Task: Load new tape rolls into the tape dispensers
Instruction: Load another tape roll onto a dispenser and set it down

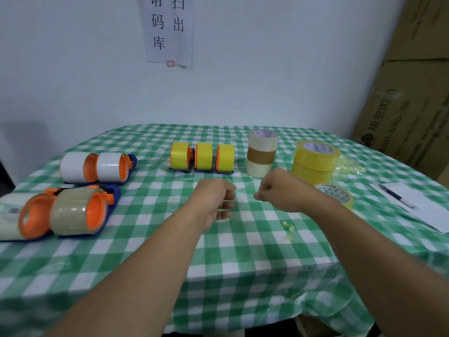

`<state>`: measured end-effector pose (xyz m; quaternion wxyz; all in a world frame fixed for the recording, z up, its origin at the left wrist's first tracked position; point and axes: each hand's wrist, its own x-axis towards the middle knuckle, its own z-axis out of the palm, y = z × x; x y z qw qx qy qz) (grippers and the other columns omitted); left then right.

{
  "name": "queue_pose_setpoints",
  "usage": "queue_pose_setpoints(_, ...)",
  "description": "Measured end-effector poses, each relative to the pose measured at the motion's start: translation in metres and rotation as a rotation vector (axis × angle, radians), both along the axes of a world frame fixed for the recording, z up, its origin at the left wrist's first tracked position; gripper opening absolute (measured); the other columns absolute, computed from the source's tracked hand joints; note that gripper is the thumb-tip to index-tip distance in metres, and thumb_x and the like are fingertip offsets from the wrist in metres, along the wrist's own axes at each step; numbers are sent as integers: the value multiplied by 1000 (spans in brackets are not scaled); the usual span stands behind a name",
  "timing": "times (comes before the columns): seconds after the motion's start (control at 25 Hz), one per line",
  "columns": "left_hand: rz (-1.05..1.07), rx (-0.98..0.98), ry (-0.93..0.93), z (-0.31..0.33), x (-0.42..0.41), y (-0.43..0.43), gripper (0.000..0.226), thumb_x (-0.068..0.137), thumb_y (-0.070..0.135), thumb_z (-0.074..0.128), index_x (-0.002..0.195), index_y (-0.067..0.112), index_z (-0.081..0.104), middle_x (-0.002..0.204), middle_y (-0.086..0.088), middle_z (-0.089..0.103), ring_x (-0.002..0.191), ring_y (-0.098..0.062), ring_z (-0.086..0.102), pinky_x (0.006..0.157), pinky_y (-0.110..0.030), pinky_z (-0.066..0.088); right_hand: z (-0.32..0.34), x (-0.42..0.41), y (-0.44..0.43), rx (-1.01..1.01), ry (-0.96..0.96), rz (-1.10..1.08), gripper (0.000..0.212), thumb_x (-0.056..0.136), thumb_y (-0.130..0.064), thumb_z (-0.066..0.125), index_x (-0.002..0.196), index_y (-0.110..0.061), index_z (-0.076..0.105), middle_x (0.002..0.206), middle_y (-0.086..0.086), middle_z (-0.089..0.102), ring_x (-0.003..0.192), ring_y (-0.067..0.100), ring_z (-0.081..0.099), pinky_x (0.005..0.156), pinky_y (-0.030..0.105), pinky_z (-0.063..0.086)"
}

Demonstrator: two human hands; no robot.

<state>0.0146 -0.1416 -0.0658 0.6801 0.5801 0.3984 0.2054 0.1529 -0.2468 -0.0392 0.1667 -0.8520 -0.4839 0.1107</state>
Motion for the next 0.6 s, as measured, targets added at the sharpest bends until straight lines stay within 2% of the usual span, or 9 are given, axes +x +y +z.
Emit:
queue_pose_setpoints(0.08, 53, 33, -29, 7, -13, 11, 13, 96, 15, 59, 85, 9, 64, 77, -5, 63, 59, -16, 54, 54, -28, 48, 7, -20, 22, 36, 19, 45, 45, 95, -31, 68, 66, 1, 57, 63, 10, 47, 57, 20, 44, 56, 30, 37)
queue_pose_setpoints(0.16, 117, 65, -49, 15, -30, 24, 22, 98, 20, 57, 79, 10, 63, 71, -3, 62, 54, -16, 52, 53, -27, 47, 12, -38, 46, 77, 60, 97, 43, 94, -31, 69, 77, 9, 66, 68, 11, 59, 61, 26, 55, 59, 33, 44)
queue_pose_setpoints(0.24, 187, 113, -58, 21, -48, 38, 31, 100, 25, 54, 72, 12, 59, 62, -3, 58, 48, -16, 47, 51, -26, 43, 14, -58, 70, 102, 120, 140, 37, 93, -30, 69, 82, 5, 72, 79, 14, 74, 68, 33, 67, 59, 34, 51)
queue_pose_setpoints(0.36, 310, 161, -91, 33, -70, 60, 36, 101, 21, 49, 65, 16, 47, 56, -3, 42, 43, -17, 33, 47, -24, 30, 15, -91, 98, 135, 294, 167, 33, 95, -27, 67, 89, 6, 71, 89, 16, 77, 64, 23, 67, 50, 26, 45)
queue_pose_setpoints(0.44, 400, 200, -100, 36, -86, 76, 34, 99, 21, 48, 65, 20, 43, 58, -1, 38, 45, -17, 31, 47, -24, 26, 13, -113, 115, 144, 407, 190, 29, 97, -24, 65, 94, 5, 69, 88, 15, 77, 62, 18, 66, 47, 23, 43)
queue_pose_setpoints(0.52, 490, 229, -112, 36, -100, 88, 29, 97, 26, 49, 69, 23, 44, 66, 2, 43, 54, -17, 40, 50, -25, 31, 11, -133, 127, 147, 527, 201, 25, 97, -22, 65, 98, 3, 65, 89, 18, 77, 61, 19, 67, 46, 23, 46)
queue_pose_setpoints(0.6, 586, 271, -121, 34, -113, 99, 29, 98, 31, 49, 71, 23, 45, 72, 1, 48, 65, -24, 49, 56, -26, 41, 9, -151, 137, 153, 686, 201, 26, 98, -21, 64, 104, 4, 63, 94, 23, 76, 66, 23, 69, 52, 28, 54)
